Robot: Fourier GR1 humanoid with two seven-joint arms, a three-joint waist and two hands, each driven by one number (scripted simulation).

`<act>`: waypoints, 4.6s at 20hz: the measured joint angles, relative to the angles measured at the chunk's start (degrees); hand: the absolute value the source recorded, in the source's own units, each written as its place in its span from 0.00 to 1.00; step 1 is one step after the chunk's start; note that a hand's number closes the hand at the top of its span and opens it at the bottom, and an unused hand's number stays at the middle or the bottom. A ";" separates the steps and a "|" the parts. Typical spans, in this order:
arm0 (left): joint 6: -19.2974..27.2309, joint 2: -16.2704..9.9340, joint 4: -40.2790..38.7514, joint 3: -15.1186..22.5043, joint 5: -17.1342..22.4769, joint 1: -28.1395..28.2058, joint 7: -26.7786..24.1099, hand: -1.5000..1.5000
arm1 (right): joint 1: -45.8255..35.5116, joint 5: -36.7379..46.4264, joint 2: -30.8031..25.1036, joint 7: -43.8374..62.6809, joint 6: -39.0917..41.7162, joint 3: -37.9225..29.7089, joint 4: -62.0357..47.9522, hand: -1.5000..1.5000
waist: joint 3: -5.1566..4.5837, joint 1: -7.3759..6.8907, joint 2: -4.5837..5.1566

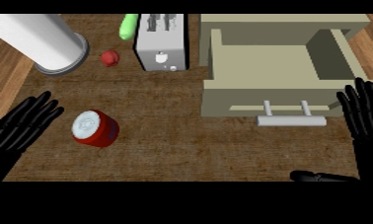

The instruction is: Pick up the can, place it into the drawer and close the drawer

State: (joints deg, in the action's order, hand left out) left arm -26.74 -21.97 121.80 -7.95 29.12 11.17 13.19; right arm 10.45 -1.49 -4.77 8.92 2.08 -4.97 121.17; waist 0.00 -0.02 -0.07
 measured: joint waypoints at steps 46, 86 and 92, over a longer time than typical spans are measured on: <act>-7.06 8.16 -44.08 -5.86 -29.50 -11.37 -29.37 0.00 | 3.89 -1.08 1.90 -8.38 9.07 -7.46 -4.99 0.00 | -0.02 0.20 0.06; 0.62 3.88 -87.01 -3.80 -38.59 -29.08 -51.13 0.00 | 4.26 -2.93 3.04 -3.55 10.89 -9.85 1.21 0.00 | -0.02 0.43 0.08; 1.04 4.38 -89.97 -3.26 -38.69 -31.48 -51.63 0.00 | 4.93 -3.72 3.36 -1.89 10.75 -9.74 3.71 0.00 | -0.03 0.50 0.10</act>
State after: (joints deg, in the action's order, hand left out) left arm -25.70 -17.59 31.82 -11.21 -9.57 -20.30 -38.43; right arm 15.38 -5.22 -1.41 7.03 12.82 -14.71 124.88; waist -0.03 0.48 0.03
